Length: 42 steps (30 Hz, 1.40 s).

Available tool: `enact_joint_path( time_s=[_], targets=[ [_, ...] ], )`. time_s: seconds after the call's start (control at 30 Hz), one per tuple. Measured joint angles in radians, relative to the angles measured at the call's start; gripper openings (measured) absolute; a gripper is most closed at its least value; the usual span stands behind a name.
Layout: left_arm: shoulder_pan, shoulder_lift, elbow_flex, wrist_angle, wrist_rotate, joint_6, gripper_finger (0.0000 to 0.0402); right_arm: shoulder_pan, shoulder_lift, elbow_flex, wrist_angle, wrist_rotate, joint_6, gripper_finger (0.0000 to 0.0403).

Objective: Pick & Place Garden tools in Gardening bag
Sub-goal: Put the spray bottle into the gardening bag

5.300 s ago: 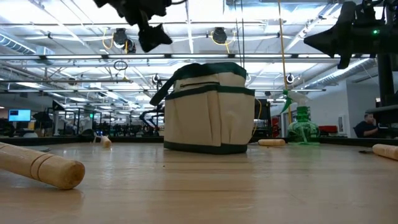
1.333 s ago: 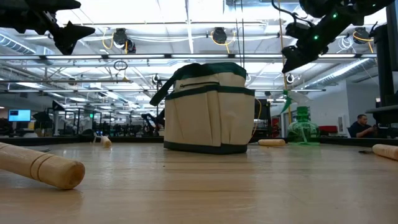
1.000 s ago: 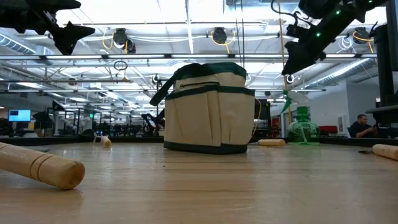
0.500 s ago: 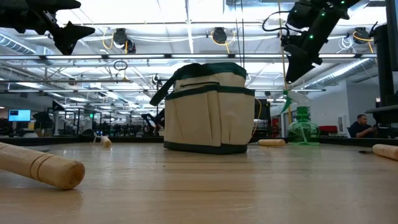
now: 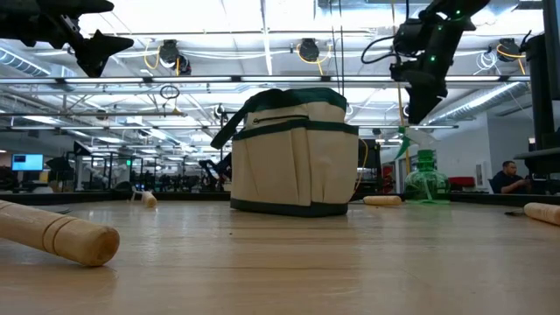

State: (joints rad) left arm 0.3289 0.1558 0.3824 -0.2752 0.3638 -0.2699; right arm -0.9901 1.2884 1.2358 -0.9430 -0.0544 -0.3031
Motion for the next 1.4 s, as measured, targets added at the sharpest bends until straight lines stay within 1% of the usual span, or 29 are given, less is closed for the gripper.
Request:
enact_joint_path(
  time_s=[0.23,0.5,0.6,0.7,0.8,0.97,1.4],
  targets=[
    [0.000,0.000,0.000,0.019,0.000,0.000,0.0296,0.000,0.025,0.000,-0.026,0.002,-0.072,0.0177],
    [0.000,0.000,0.000,0.035,0.000,0.002,0.0296,0.000,0.027,0.000,-0.027,0.002,-0.113,0.0172],
    [0.000,0.000,0.000,0.035,0.000,0.003,0.0296,0.000,0.027,-0.021,-0.012,0.001,-0.126,0.0174],
    [0.000,0.000,0.000,0.039,0.000,0.004,0.0296,0.000,0.027,-0.059,0.003,0.009,-0.129,0.0176],
    [0.000,0.000,0.000,0.041,0.000,0.005,0.0296,0.000,0.027,-0.099,0.035,0.051,-0.129,0.0177],
    [0.000,0.000,0.000,0.041,0.000,-0.003,0.0296,0.000,0.028,-0.144,0.103,0.084,-0.129,0.0175],
    [0.000,0.000,0.000,0.041,0.000,-0.005,0.0296,0.000,0.027,-0.149,0.109,0.088,-0.131,0.0177]
  ],
)
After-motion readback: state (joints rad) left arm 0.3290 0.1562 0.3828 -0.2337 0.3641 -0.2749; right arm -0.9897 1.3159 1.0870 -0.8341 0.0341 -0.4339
